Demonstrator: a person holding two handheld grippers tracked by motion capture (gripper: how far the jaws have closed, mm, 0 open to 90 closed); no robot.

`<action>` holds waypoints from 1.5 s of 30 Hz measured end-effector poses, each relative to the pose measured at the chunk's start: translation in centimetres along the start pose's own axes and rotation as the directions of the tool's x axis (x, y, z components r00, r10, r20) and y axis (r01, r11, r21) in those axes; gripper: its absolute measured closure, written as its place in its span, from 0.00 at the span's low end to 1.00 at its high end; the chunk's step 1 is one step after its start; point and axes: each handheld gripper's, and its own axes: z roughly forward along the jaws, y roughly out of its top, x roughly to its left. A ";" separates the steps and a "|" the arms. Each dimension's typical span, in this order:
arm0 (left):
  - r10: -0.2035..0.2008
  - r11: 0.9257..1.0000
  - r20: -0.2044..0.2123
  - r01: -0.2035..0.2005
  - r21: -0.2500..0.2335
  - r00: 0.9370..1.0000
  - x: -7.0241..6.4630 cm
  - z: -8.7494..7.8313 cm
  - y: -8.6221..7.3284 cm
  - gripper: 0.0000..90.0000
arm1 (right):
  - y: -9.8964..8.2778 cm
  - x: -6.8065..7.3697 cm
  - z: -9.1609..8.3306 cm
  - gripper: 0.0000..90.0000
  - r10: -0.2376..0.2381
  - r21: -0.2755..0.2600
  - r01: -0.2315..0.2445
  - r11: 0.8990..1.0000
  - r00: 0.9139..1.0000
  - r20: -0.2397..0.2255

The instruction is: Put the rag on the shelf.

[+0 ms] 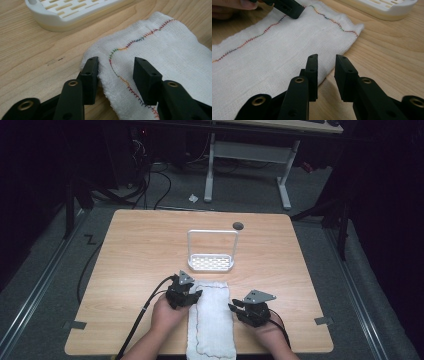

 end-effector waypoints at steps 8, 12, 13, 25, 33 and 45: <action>-0.077 0.995 0.049 0.079 -0.059 0.996 0.7 0.0 -0.8 0.83 | 0.2 -0.1 0.5 0.71 0.035 -0.022 -0.035 0.999 0.999 0.002; -0.125 0.990 0.083 0.130 -0.057 0.989 1.4 0.0 -0.9 0.88 | 1.5 -0.6 1.4 0.66 0.107 -0.031 -0.107 0.994 0.994 0.000; -0.124 0.990 0.081 0.129 -0.058 0.989 1.3 0.0 -0.9 0.88 | 1.5 -0.6 1.4 0.66 0.107 -0.031 -0.107 0.994 0.994 0.000; -0.089 0.994 0.062 0.092 -0.058 0.994 0.9 -0.2 -1.0 0.90 | 3.9 -1.4 5.7 0.71 0.138 0.042 -0.141 0.989 0.987 0.077; -0.080 0.995 0.071 0.083 -0.055 0.994 0.8 -0.3 -1.1 0.90 | 3.6 -0.6 5.4 0.94 0.082 0.019 -0.083 0.996 0.995 0.048; -0.135 0.981 0.114 0.149 -0.122 0.984 1.1 -1.0 -1.3 0.92 | 3.7 -0.3 3.6 0.94 0.063 -0.083 -0.059 0.995 0.997 0.040</action>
